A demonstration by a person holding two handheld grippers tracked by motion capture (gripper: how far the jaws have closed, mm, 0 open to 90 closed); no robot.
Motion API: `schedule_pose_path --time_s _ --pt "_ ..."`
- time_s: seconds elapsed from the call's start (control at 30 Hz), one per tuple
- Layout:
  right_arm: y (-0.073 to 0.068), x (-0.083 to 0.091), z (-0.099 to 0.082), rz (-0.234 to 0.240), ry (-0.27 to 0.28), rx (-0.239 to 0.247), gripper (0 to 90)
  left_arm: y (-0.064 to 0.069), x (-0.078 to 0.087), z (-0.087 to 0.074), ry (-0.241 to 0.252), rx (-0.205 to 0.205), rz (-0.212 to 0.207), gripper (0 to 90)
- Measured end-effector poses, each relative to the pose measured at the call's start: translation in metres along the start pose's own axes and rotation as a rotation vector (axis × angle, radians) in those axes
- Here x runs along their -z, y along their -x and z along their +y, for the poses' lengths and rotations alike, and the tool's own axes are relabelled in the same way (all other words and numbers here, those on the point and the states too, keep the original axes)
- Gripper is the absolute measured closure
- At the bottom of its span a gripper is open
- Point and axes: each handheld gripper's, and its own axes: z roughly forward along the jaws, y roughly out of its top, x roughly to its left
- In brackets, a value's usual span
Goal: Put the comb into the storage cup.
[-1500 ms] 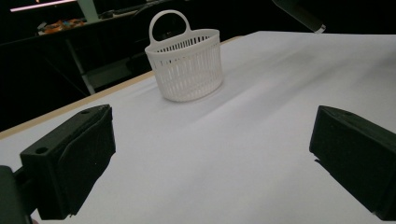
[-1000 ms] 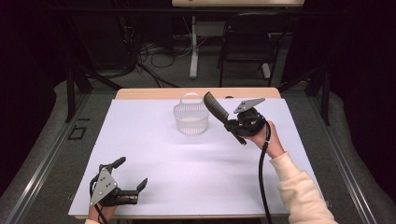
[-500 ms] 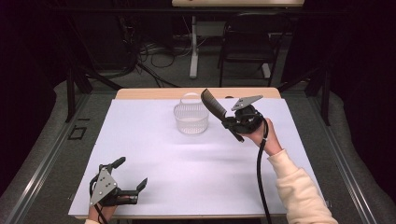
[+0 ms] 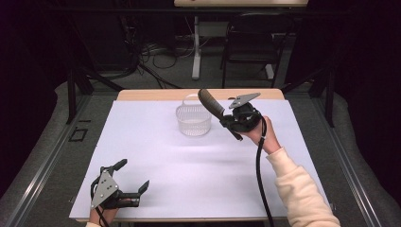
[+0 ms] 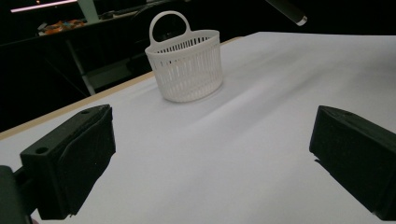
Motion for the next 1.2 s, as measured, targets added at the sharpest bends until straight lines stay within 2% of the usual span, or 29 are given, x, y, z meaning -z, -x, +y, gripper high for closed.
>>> schedule_pose_path --time_s 1.2 --pt "0.001 -0.009 0.030 -0.029 0.068 -0.006 72.3 0.000 -0.001 0.000 -0.007 0.000 -0.003 0.4"
